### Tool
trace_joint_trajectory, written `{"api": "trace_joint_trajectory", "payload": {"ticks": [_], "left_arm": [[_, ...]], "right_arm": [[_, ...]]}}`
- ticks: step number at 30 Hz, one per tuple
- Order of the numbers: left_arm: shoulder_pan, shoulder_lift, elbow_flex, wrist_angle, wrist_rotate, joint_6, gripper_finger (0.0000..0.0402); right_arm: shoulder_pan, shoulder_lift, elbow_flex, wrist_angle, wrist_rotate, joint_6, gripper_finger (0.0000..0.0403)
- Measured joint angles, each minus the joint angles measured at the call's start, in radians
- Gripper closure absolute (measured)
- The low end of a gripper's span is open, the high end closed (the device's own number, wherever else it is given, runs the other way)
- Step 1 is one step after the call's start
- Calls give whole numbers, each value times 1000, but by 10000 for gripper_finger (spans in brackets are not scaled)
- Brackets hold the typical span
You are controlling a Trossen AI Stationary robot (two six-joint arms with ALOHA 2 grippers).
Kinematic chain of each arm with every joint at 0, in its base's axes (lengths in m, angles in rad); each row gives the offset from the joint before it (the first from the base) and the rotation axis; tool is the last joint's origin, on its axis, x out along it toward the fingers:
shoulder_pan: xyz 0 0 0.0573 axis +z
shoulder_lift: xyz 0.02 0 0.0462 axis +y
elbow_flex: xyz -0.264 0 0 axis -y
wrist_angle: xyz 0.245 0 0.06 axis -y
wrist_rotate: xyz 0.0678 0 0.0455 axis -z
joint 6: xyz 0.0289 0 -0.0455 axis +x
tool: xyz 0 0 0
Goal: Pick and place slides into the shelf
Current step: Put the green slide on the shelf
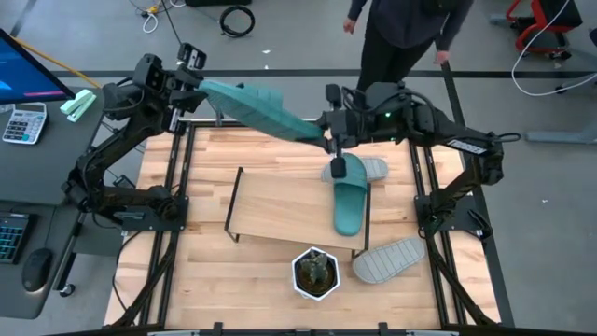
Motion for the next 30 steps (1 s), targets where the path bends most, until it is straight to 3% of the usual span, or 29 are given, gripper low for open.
{"api": "trace_joint_trajectory", "payload": {"ticks": [4, 10, 13, 17, 20, 26, 30], "left_arm": [[-1, 2, 0, -52, -40, -31, 299], [1, 1, 0, -77, -53, -127, 210], [0, -1, 0, -139, -46, -160, 188], [1, -2, 0, -350, -96, -133, 182], [-3, -2, 0, -552, -225, -104, 191], [-60, 0, 0, -931, -641, -153, 220], [-97, 0, 0, -1000, -732, -205, 230]], "right_arm": [[-9, -40, 0, -48, 66, -20, 338], [-33, -130, 1, -258, 214, -27, 338], [-36, -151, 0, -352, 325, -26, 338], [-35, -168, 0, -438, 460, -27, 338], [-35, -164, 0, -456, 528, -26, 338], [-35, -143, 0, -488, 665, -49, 338], [-35, -113, 0, -510, 830, -118, 338]]}}
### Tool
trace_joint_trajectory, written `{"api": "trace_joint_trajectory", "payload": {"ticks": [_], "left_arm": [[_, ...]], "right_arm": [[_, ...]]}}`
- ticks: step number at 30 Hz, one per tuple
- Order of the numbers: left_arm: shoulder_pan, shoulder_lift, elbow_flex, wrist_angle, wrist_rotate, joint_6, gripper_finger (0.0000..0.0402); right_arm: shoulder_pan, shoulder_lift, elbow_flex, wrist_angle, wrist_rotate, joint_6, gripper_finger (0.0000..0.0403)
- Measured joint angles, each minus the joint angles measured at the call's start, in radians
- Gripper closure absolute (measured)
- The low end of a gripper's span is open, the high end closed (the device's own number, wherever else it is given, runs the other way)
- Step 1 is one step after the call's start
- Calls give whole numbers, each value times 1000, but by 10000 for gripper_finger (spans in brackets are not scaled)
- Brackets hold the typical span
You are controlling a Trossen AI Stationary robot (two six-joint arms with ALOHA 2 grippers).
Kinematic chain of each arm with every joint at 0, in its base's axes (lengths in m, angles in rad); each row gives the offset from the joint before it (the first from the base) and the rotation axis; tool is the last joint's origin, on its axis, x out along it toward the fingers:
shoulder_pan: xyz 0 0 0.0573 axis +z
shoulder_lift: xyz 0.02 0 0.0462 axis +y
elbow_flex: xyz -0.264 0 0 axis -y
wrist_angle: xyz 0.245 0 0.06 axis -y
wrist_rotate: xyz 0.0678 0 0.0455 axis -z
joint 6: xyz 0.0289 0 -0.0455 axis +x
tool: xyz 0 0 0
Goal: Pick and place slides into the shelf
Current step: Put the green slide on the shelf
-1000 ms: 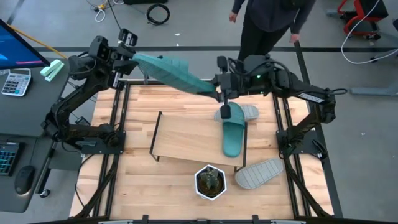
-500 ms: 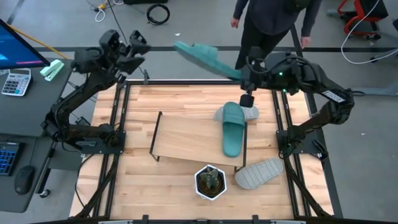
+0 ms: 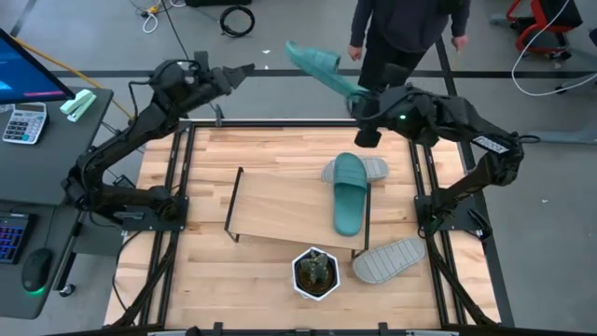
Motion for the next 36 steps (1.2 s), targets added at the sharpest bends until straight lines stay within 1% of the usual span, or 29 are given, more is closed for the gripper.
{"api": "trace_joint_trajectory", "payload": {"ticks": [3, 6, 9, 12, 14, 19, 22, 26, 30, 36], "left_arm": [[-29, 0, 0, -4, -53, -55, 232], [-61, 0, 0, -4, -157, -94, 232], [-99, 0, 0, -5, -294, -118, 233], [-151, 17, 1, -12, -442, -127, 233], [-173, 34, 0, -26, -496, -170, 237], [-217, 85, 1, -15, -517, -318, 252], [-237, 115, 0, -16, -502, -410, 259], [-261, 133, 0, -9, -473, -413, 258], [-277, 140, 0, 26, -477, -397, 234], [-278, 145, 0, 118, -501, -348, 173]], "right_arm": [[-1, 26, 0, -35, 100, -67, 338], [0, 62, 0, -80, 163, -116, 338], [0, 108, 0, -122, 193, -147, 338], [0, 149, 0, -123, 202, -149, 338], [0, 169, 0, -114, 210, -149, 338], [0, 192, 0, -68, 218, -147, 338], [0, 191, 0, -58, 222, -143, 338], [0, 186, 0, -61, 217, -134, 338], [0, 183, 0, -59, 202, -114, 338], [0, 183, 0, -58, 172, -86, 338]]}}
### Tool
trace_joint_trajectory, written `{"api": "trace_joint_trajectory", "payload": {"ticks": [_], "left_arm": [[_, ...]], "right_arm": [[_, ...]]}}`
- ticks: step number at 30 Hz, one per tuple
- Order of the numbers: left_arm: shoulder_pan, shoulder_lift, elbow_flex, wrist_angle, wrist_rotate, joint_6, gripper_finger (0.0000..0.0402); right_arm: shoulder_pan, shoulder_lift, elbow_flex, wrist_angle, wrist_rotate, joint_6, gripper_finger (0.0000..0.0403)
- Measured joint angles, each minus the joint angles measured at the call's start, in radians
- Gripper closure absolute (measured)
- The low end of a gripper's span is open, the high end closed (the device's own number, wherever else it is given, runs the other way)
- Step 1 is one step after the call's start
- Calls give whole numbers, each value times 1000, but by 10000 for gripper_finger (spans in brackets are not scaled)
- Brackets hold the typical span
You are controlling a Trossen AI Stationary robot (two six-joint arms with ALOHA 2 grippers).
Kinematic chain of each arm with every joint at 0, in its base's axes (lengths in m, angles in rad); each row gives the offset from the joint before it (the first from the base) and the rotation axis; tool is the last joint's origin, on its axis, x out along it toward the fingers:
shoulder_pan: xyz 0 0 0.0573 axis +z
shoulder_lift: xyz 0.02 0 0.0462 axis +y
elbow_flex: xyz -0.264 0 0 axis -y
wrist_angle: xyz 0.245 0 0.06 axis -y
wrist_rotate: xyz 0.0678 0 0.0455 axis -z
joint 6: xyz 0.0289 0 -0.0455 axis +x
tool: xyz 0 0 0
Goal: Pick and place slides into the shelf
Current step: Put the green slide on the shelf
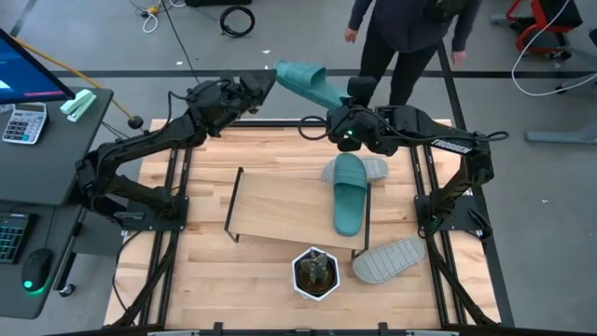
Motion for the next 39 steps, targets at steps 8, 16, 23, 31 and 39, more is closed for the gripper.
{"api": "trace_joint_trajectory", "payload": {"ticks": [8, 16, 23, 31, 39], "left_arm": [[-1, 11, 0, -12, -19, 5, 107], [-21, 52, 0, -34, -48, -83, 101], [-21, 100, 1, 7, -67, -163, 108], [-21, 126, 1, 99, -68, -176, 108], [-21, 126, 0, 100, -78, -159, 138]], "right_arm": [[3, 0, 0, 0, -25, 1, 338], [4, -2, 0, -5, -20, -3, 338], [28, -2, 0, -12, -40, 10, 338], [31, 1, 0, -5, -93, 30, 338], [31, 10, 0, -8, -150, 31, 338]]}}
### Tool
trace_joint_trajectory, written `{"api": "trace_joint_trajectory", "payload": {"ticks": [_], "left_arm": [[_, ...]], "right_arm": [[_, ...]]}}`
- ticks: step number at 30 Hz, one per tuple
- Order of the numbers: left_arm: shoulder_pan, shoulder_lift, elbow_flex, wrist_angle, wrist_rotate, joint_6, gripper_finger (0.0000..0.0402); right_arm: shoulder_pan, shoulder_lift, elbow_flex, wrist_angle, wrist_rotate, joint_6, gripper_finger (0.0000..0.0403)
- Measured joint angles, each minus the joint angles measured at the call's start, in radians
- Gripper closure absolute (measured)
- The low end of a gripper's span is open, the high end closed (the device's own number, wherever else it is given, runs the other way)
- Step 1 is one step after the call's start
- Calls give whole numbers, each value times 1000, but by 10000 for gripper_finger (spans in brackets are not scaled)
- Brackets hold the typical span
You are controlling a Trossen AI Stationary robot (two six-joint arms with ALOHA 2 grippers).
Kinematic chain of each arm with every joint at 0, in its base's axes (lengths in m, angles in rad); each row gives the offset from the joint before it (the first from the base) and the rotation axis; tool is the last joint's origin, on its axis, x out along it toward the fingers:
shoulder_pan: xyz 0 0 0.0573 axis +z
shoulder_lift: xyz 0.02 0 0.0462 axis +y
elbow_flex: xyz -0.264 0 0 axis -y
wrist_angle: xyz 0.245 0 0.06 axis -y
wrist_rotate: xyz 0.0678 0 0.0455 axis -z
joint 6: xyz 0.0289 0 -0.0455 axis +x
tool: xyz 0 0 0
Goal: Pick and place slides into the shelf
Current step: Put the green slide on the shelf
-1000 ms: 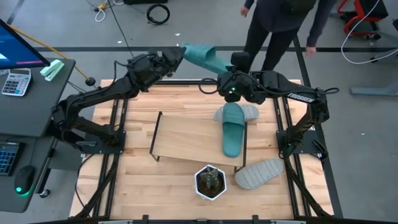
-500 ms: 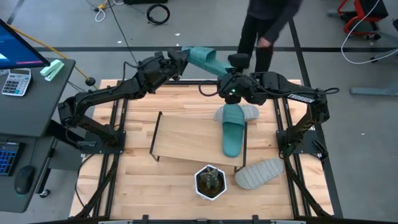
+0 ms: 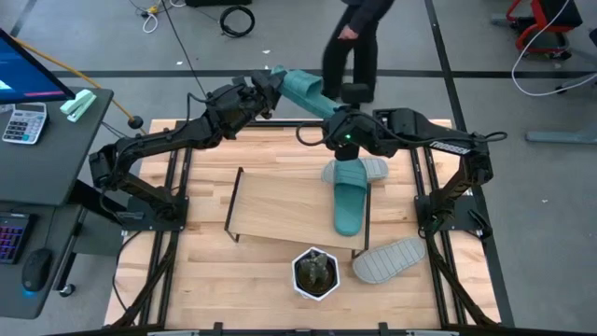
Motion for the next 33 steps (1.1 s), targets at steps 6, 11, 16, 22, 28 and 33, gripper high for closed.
{"api": "trace_joint_trajectory", "payload": {"ticks": [6, 11, 16, 22, 28, 33], "left_arm": [[1, 0, 0, 2, 1, 39, 260], [10, 2, -2, -6, 6, 103, 337], [26, 2, -2, 5, 39, 183, 337], [63, -1, -1, 11, 130, 216, 338], [130, -4, 0, 30, 242, 240, 340], [200, -3, -2, 10, 408, 264, 340]], "right_arm": [[0, 0, 0, -12, -11, 28, 325], [2, 0, 0, -4, -26, 40, 261], [2, -4, 0, -14, -33, 43, 221], [2, -44, 0, -23, -9, 53, 201], [-7, -126, 0, -63, -1, 161, 200], [-10, -212, 3, -128, 16, 330, 199]]}}
